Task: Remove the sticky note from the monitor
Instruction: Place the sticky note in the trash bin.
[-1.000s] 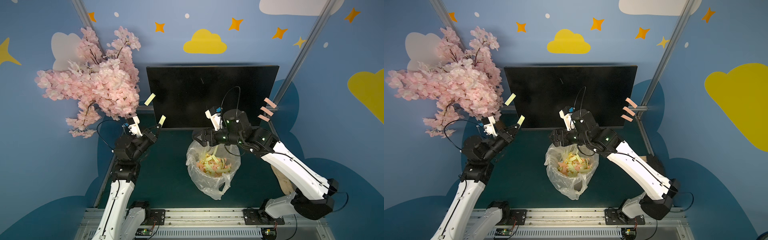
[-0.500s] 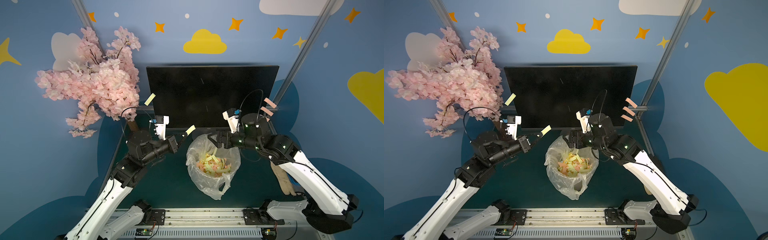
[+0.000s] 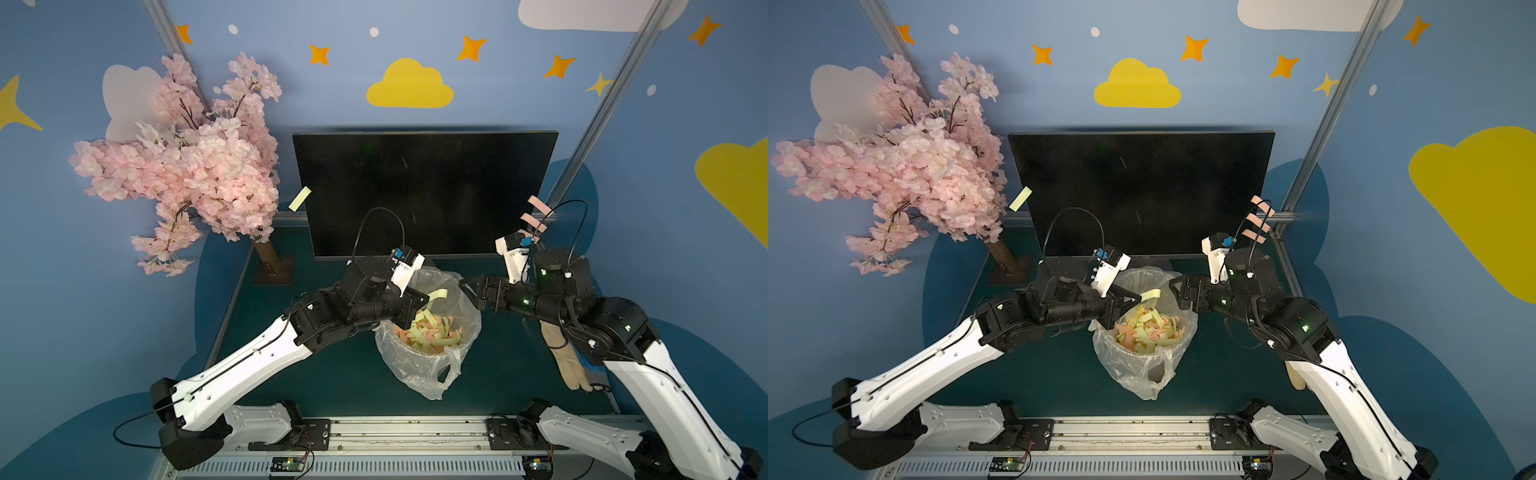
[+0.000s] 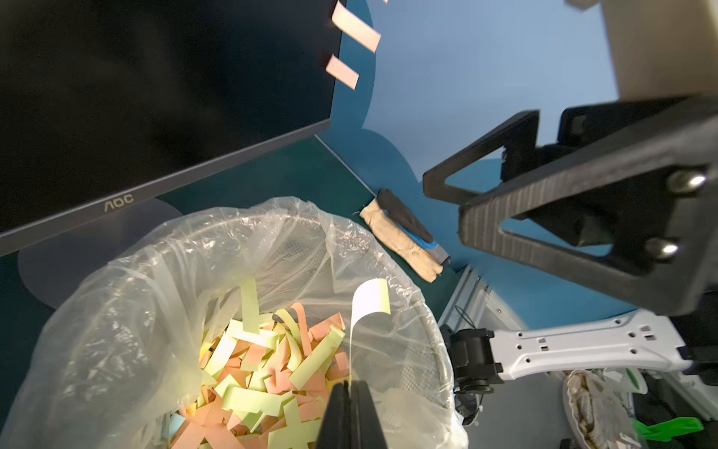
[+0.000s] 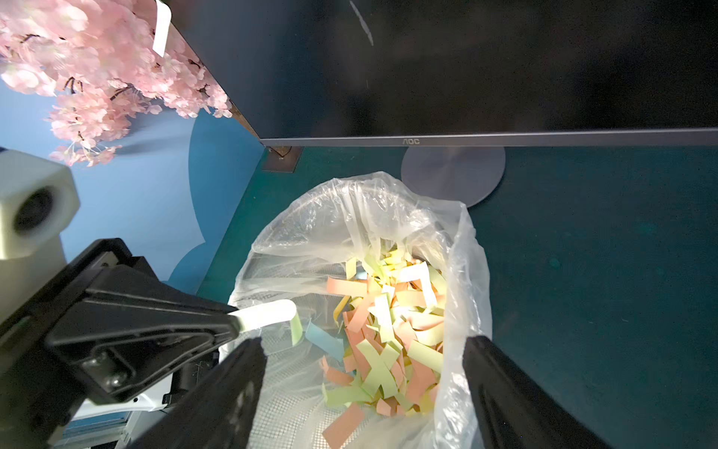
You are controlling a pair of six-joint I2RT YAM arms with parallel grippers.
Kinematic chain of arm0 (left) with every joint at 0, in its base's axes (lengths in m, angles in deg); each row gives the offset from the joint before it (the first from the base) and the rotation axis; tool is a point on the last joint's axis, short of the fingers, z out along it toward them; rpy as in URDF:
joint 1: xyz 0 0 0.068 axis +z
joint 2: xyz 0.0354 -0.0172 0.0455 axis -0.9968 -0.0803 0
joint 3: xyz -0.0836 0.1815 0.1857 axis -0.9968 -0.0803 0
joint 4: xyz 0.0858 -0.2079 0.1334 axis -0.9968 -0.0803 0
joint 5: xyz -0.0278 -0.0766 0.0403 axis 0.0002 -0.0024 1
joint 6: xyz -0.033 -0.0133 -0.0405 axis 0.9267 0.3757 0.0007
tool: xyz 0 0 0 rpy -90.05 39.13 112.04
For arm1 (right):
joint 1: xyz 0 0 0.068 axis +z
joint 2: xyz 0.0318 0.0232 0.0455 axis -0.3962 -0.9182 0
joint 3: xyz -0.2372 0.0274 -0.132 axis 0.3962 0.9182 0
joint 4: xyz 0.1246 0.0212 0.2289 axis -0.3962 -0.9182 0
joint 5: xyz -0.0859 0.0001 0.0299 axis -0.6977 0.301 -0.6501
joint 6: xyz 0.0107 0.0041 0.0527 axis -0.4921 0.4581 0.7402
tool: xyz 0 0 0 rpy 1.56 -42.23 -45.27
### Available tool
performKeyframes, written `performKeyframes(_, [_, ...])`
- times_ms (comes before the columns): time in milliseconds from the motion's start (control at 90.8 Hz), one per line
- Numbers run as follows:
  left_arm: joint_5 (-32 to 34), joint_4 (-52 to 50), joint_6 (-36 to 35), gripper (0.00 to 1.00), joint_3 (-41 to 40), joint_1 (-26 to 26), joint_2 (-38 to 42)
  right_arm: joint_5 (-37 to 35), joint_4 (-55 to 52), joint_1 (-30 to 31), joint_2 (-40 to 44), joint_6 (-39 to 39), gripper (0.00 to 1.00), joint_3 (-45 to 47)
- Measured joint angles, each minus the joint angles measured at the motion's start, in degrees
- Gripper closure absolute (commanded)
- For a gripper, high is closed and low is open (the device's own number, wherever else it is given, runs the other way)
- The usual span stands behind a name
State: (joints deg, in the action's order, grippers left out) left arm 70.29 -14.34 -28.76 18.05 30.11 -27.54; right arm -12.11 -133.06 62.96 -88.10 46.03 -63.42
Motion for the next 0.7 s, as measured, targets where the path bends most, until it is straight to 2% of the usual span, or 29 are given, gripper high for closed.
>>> performKeyframes(110, [2.25, -3.28, -2.29, 0.94, 1.84, -1.92, -3.23, 0.00, -0.61, -0.66, 0.09, 0.00, 0.15, 0.33])
performKeyframes(209, [3.74, -5.64, -3.78, 0.82, 2.54, -2.67, -5.46, 0.13, -0.90, -1.01, 0.04, 0.00, 0.15, 0.61])
performKeyframes(264, [4.31, -6.62, -4.33, 0.68, 2.75, -2.78, -6.29, 0.20, -0.96, -1.20, -0.04, -0.02, 0.15, 0.63])
performKeyframes(352, [5.07, -8.00, -5.07, 0.35, 3.43, -2.86, -7.39, 0.37, -1.03, -1.33, -0.26, -0.04, 0.15, 0.63])
performKeyframes(485, [5.66, -8.68, -5.97, 0.03, 5.09, -2.86, -8.68, 0.63, -1.03, -1.62, -0.63, -0.07, 0.15, 0.63])
performKeyframes(529, [5.73, -8.74, -6.38, 0.00, 5.70, -2.86, -8.94, 0.68, -1.03, -1.73, -0.76, -0.11, 0.15, 0.63])
performKeyframes(705, [5.88, -8.70, -7.02, 0.00, 7.76, -2.86, -9.35, 1.09, -1.05, -2.14, -1.29, -0.22, 0.15, 0.63])
